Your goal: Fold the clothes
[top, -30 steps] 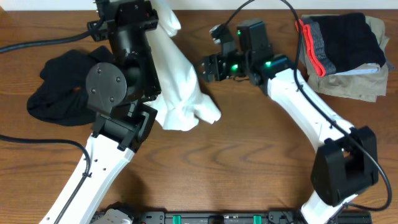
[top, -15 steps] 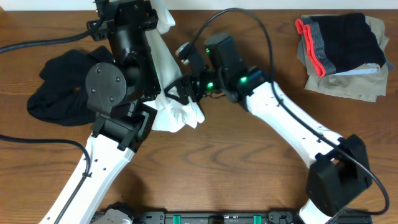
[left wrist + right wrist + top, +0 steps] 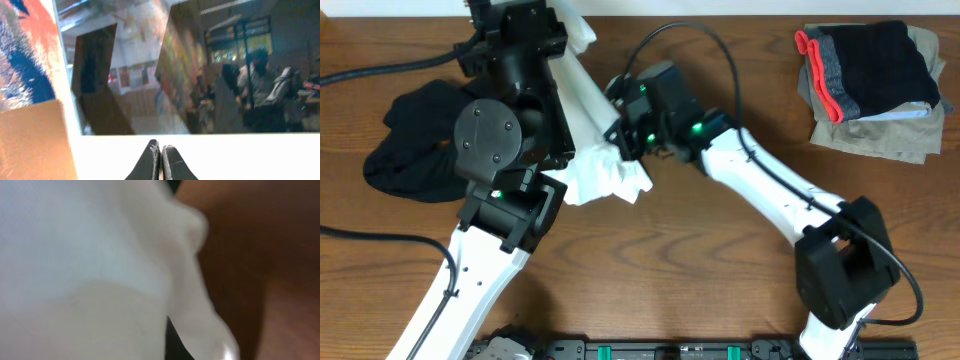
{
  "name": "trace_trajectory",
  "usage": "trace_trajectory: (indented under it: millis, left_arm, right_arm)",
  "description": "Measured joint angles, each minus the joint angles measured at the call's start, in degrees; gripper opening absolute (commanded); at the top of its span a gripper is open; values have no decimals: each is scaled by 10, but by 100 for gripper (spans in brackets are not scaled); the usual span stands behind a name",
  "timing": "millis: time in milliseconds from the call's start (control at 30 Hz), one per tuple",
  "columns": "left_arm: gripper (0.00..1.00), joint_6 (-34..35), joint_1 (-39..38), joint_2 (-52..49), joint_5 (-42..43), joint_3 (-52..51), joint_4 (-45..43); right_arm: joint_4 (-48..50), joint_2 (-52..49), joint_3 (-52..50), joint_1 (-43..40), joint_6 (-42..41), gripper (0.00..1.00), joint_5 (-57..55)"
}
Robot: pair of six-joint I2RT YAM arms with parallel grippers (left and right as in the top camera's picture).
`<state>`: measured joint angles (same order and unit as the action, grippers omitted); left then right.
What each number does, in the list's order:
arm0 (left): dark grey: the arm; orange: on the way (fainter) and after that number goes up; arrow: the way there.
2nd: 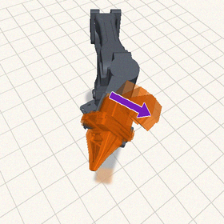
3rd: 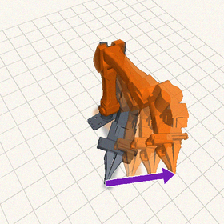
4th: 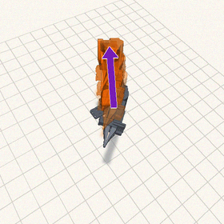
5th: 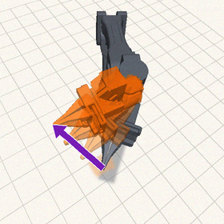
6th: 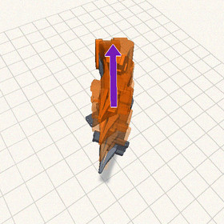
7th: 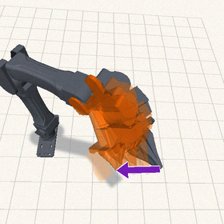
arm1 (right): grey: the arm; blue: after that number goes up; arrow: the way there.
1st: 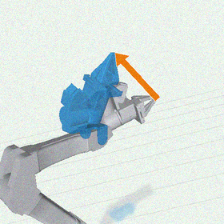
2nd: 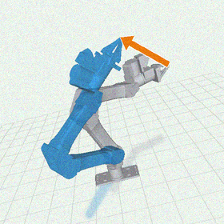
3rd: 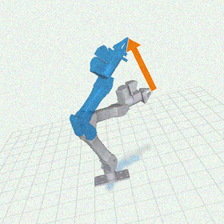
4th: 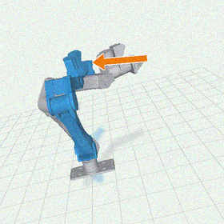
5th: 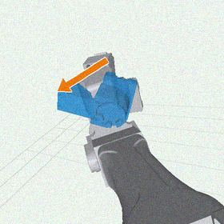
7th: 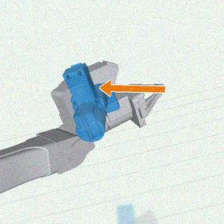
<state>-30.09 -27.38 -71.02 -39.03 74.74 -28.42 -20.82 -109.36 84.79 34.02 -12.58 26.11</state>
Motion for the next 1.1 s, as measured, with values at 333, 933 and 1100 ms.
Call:
trace_trajectory:
  millis: [333, 933, 1100]
  left_arm:
    - [6, 16, -3, 7, -56, 3, 201]
    - [6, 193, -61, -19, -68, 3, 374]
    - [6, 188, -69, -9, -69, 3, 296]
  right_arm:
    - [149, 0, 16, -137, 2, 1, 23]
    - [61, -1, 29, -152, 56, 1, -17]
    - [-12, 19, 29, -155, 61, 1, -21]
